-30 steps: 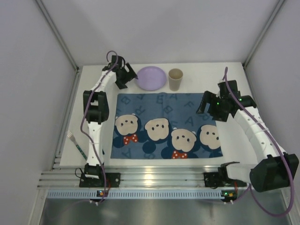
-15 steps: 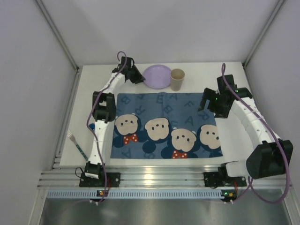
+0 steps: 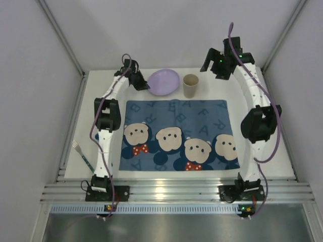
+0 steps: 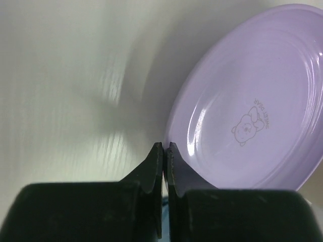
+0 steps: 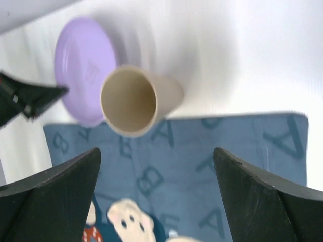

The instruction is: Set the dinner table for one person

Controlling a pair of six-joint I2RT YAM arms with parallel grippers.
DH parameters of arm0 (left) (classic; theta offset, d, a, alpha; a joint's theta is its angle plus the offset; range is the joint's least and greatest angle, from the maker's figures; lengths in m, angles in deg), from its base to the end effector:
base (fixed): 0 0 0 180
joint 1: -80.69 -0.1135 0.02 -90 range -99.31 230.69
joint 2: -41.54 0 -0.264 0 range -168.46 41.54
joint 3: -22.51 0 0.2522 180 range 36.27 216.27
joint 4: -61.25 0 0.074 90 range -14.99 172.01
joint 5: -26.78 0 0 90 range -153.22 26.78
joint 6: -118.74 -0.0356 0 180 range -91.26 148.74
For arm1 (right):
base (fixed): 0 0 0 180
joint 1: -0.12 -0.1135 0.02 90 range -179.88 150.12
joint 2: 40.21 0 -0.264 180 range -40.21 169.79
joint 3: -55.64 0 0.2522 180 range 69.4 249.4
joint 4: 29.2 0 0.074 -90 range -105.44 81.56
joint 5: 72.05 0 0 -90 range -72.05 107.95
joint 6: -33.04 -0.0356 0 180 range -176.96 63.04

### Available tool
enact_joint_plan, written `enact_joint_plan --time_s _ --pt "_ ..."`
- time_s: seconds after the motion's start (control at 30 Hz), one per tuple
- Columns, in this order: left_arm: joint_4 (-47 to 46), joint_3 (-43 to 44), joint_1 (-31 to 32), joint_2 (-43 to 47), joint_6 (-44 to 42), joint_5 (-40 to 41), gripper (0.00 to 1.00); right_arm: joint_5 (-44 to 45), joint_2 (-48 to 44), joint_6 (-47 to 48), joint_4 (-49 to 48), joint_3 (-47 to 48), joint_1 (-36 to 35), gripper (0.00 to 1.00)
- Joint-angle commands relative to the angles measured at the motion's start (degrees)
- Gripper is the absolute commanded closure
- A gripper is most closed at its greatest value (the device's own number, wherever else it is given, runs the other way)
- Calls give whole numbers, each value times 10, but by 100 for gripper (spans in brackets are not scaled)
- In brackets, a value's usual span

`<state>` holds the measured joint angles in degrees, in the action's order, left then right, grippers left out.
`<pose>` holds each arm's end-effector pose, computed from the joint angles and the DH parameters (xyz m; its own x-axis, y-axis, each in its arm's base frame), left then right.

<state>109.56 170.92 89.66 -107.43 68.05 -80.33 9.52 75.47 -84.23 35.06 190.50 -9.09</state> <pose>0.5609 -0.0991 0.1658 -0.7912 -0.4881 -0.3685 -0.2081 0.7815 -0.5882 0.4431 0.0771 0.3569 -0.7406 0.3391 -0.5801 0.0887 0.9051 0.4158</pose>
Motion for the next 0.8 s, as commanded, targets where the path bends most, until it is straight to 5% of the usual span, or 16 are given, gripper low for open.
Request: enact_joint_plan --time_s 0.0,0.43,0.53,0.57,0.63,0.67,0.77 --pt "26 -11 -8 118 -38 -35 100 37 81 -17 28 103 -8 8" --pt "62 -395 94 428 -122 -11 100 41 187 -38 -32 78 -48 18" --pt "52 -459 112 463 -116 -14 100 48 182 -36 -37 71 -49 38" --pt "50 -471 118 468 -115 -9 100 53 180 -35 -36 71 -49 55" --pt "48 -497 134 469 -119 10 100 66 178 -30 -33 74 -49 69" --pt "48 -502 139 466 -121 17 100 70 177 -28 -29 77 -49 85" --pt "63 -516 149 437 -119 32 100 82 174 -21 -19 84 -49 100"
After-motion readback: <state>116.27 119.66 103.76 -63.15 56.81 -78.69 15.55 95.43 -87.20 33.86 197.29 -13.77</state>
